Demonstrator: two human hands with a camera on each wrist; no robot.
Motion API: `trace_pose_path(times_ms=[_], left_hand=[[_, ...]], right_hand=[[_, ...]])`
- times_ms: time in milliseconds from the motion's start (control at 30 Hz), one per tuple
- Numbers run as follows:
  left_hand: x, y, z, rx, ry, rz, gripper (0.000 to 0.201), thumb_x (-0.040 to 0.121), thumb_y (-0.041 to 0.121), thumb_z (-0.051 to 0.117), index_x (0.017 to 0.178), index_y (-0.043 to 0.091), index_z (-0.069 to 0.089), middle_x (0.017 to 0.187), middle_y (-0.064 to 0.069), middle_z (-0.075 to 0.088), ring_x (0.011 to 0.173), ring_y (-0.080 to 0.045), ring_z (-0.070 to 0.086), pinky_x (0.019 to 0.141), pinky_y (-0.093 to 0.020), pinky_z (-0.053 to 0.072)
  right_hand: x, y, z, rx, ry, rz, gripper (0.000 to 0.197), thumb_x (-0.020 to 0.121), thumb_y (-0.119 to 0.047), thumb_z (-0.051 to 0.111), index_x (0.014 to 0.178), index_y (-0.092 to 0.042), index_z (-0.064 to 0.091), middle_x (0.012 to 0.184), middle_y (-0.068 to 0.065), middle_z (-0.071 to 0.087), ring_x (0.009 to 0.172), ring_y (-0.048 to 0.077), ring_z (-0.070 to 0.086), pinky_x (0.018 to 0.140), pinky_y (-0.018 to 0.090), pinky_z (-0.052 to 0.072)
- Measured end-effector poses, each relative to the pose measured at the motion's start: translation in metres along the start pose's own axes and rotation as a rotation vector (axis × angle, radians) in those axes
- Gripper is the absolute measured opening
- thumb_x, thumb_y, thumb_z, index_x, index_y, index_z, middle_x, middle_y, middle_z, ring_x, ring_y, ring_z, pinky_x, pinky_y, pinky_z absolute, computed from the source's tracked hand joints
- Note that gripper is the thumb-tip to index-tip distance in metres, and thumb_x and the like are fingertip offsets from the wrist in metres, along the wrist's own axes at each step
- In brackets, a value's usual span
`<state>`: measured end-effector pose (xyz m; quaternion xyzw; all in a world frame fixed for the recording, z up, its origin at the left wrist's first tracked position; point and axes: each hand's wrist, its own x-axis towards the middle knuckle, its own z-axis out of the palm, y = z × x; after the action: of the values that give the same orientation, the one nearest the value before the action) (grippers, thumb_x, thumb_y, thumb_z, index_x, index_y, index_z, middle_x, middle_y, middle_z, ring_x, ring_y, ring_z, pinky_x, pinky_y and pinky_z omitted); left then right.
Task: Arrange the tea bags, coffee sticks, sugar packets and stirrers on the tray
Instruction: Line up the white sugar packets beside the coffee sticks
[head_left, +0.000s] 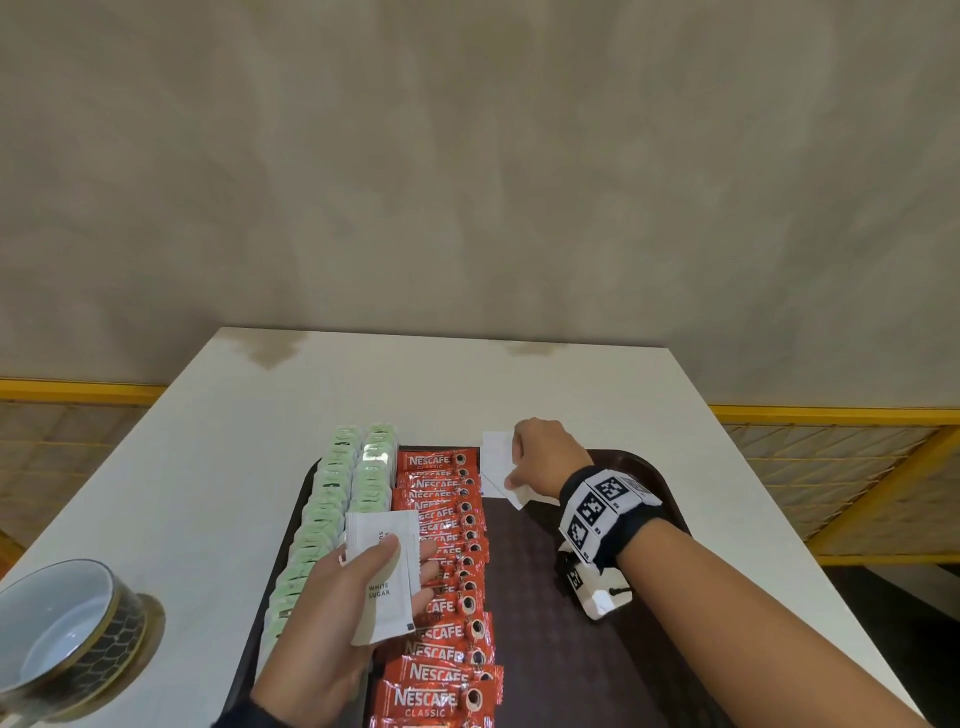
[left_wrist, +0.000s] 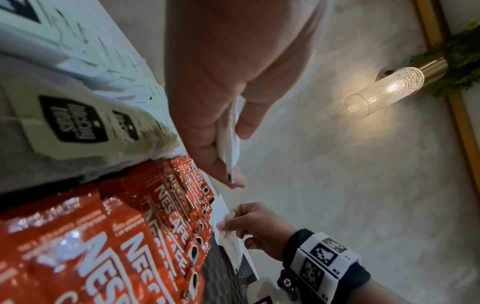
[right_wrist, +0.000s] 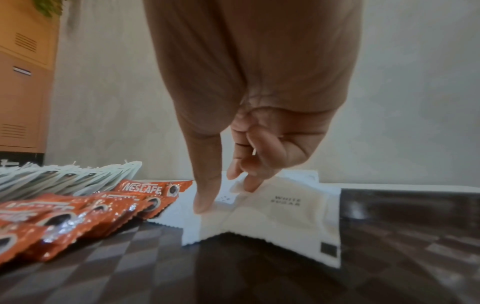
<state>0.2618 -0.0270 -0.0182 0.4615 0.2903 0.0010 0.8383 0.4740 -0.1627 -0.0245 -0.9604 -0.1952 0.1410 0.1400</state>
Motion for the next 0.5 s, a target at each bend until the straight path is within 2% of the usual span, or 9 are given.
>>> trace_pose_path(times_ms=[100,300,400,500], left_hand=[[-0.0009,0.0007,-0.0005,-0.002,-0.002,-0.003,0.036,0.095,0.013,0.054,0.13,0.006,0.052,0.105,-0.018,0.072,0.092,-0.032,0.072,0.068,-0.039,0.061],[-0.004,0.0007,0.0017,0.006,-0.007,0.002,0.036,0.095,0.014,0.055,0.13,0.009,0.052,0.104,-0.016,0.073,0.09,-0.031,0.073,0.07,-0.039,0.061],[-0.0059,0.0,0.0043,0.012,-0.001,-0.003,0.037,0.094,0.016,0.056,0.13,0.012,0.052,0.105,-0.015,0.073,0.091,-0.03,0.073,0.072,-0.04,0.061],[-0.0084,0.0001,0.0079,0.02,-0.011,-0.004,0.034,0.095,0.017,0.055,0.129,0.012,0.053,0.104,-0.014,0.074,0.09,-0.028,0.073,0.075,-0.04,0.06]], right_hand=[[-0.0002,-0.001,0.0004,-0.018,0.005,-0.011,0.036,0.076,-0.016,0.081,0.092,-0.012,0.049,0.107,0.01,0.061,0.088,0.024,0.056,0.077,0.033,0.048],[0.0009,-0.0024,0.0006,-0.03,-0.009,-0.017,0.048,0.077,-0.014,0.079,0.114,-0.008,0.049,0.113,0.012,0.058,0.1,0.029,0.06,0.08,0.035,0.05],[0.0025,-0.0034,-0.0014,-0.036,-0.034,-0.038,0.05,0.076,-0.015,0.08,0.116,-0.01,0.051,0.115,0.011,0.059,0.101,0.029,0.06,0.086,0.038,0.053],[0.0027,-0.0035,-0.0025,-0.02,-0.044,-0.053,0.048,0.074,-0.014,0.081,0.112,-0.011,0.052,0.113,0.009,0.06,0.099,0.027,0.059,0.085,0.038,0.052]])
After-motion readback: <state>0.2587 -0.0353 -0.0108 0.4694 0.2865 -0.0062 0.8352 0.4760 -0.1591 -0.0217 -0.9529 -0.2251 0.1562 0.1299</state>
